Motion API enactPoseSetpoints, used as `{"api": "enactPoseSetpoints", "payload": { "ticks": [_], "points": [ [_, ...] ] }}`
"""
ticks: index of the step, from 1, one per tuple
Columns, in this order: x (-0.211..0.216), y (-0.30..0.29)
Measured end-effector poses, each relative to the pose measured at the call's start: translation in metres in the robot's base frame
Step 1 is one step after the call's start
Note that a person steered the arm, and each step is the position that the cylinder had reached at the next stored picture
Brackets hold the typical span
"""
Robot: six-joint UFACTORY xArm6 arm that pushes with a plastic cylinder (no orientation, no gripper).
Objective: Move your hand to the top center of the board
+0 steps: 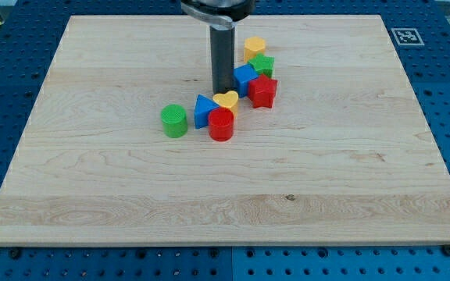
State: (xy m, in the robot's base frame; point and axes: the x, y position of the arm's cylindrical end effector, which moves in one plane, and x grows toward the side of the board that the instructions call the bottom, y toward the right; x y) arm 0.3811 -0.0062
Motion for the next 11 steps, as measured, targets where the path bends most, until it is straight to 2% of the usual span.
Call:
{"api": "enactPoseSetpoints", "payload": {
  "ticks": [3,4,6,7,9,11],
  "points": [
    [-0.02,-0.097],
    [-0.041,-0.097],
    [-0.122,-0.094],
    [-0.143,-0.079],
    [-0.171,-0.004],
    [-0.167,0.087]
  ]
}}
